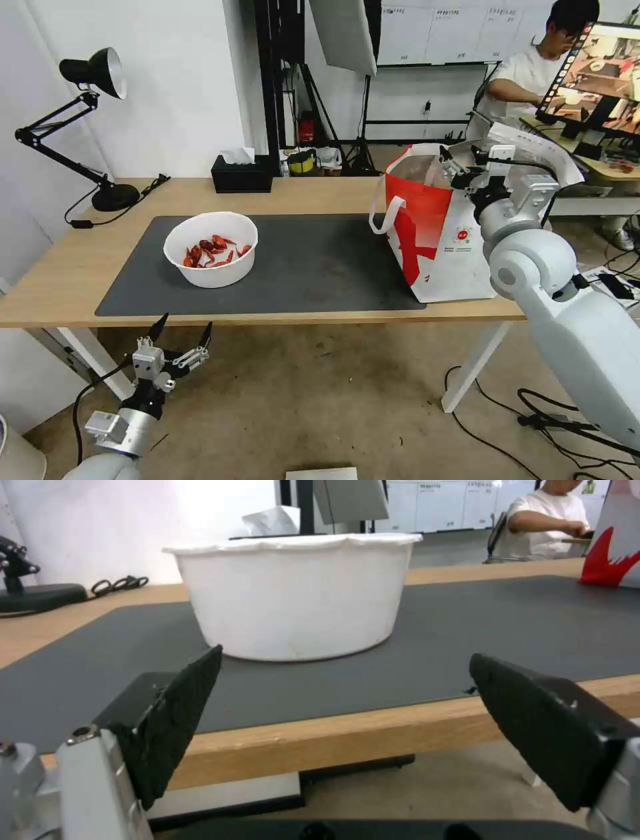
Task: Pick up the trash from the table and place it into the takeout bag.
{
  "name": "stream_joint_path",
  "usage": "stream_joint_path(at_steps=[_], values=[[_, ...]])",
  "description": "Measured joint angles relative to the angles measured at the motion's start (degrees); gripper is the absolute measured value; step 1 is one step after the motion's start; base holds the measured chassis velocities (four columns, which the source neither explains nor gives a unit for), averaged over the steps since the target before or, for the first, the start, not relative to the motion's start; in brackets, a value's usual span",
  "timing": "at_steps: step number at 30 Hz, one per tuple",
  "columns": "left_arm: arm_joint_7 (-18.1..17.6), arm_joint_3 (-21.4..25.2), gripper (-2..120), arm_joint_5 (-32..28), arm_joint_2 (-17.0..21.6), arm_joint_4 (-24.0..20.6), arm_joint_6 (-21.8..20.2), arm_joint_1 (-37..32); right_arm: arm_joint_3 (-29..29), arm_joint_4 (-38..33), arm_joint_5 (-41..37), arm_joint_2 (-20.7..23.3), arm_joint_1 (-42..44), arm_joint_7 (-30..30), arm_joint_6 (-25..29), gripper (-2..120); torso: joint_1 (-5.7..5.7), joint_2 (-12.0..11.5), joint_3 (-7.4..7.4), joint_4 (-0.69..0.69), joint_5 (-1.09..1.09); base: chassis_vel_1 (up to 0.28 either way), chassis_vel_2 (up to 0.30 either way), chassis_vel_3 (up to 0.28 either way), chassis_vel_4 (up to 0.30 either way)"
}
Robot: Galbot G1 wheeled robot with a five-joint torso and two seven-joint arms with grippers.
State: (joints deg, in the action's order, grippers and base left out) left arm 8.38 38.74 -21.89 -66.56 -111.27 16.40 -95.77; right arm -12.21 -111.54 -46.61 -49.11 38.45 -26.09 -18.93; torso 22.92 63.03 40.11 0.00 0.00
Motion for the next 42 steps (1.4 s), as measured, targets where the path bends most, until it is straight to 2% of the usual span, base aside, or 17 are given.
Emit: stream_joint_path(at_steps=[2, 4, 15, 20, 26, 29, 36, 37, 42], values=[[-0.02, 0.09, 100, 0.00, 0.00, -0.11, -0.01, -0.04, 0.02, -0.14, 0.00, 0.06, 0.10, 0.07, -0.02, 96, 0.00, 0.00, 0.00, 0.00, 0.00, 0.000, 0.000, 0.000, 0.000], [-0.04, 0.14, 100, -0.01, 0.02, -0.22, -0.02, -0.05, 0.02, -0.20, 0.00, 0.15, 0.11, 0.09, -0.04, 99, 0.00, 0.00, 0.00, 0.00, 0.00, 0.000, 0.000, 0.000, 0.000], [-0.09, 0.50, 100, -0.17, 0.06, -0.77, -0.06, -0.29, -0.33, -1.44, -0.38, 0.70, 0.10, 0.26, 0.00, 100, 0.00, 0.00, 0.00, 0.00, 0.00, 0.000, 0.000, 0.000, 0.000], [-0.09, 0.81, 100, -0.18, -0.01, -1.07, -0.07, -0.55, -1.58, -4.52, -2.05, 1.91, 1.66, 2.09, 0.45, 100, 0.00, 0.00, 0.00, 0.01, 0.00, 0.000, 0.000, 0.000, 0.000], [-0.08, 1.32, 100, -0.25, -0.02, -1.50, -0.11, -0.79, -5.34, -12.51, -3.95, 4.31, 9.49, 5.48, 0.62, 100, 0.00, 0.00, 0.00, 0.00, -0.01, 0.000, 0.000, 0.000, 0.000], [-0.07, 1.65, 100, -0.32, -0.11, -1.54, -0.11, -0.86, -8.14, -18.31, -3.57, 4.95, 16.46, 6.46, 0.62, 100, 0.00, 0.00, -0.01, 0.00, -0.01, 0.000, 0.000, 0.000, 0.000], [-0.01, 1.64, 100, -0.31, -0.42, -1.69, -0.10, -1.05, -11.74, -22.23, 1.17, 4.47, 27.61, 8.37, 1.93, 100, 0.00, 0.00, -0.01, 0.00, 0.00, 0.000, 0.000, 0.000, 0.000], [-0.01, 1.64, 100, -0.30, -0.52, -1.86, -0.09, -1.20, -12.53, -22.97, 2.90, 3.83, 31.58, 9.03, 2.96, 100, 0.00, 0.00, 0.00, 0.00, 0.00, 0.000, 0.000, 0.000, 0.000], [0.05, 1.65, 100, -0.26, -0.59, -2.05, -0.06, -1.52, -13.07, -23.51, 8.55, 1.42, 39.28, 10.30, 6.25, 100, -0.01, 0.00, 0.00, 0.00, 0.00, 0.000, 0.000, 0.000, 0.000]])
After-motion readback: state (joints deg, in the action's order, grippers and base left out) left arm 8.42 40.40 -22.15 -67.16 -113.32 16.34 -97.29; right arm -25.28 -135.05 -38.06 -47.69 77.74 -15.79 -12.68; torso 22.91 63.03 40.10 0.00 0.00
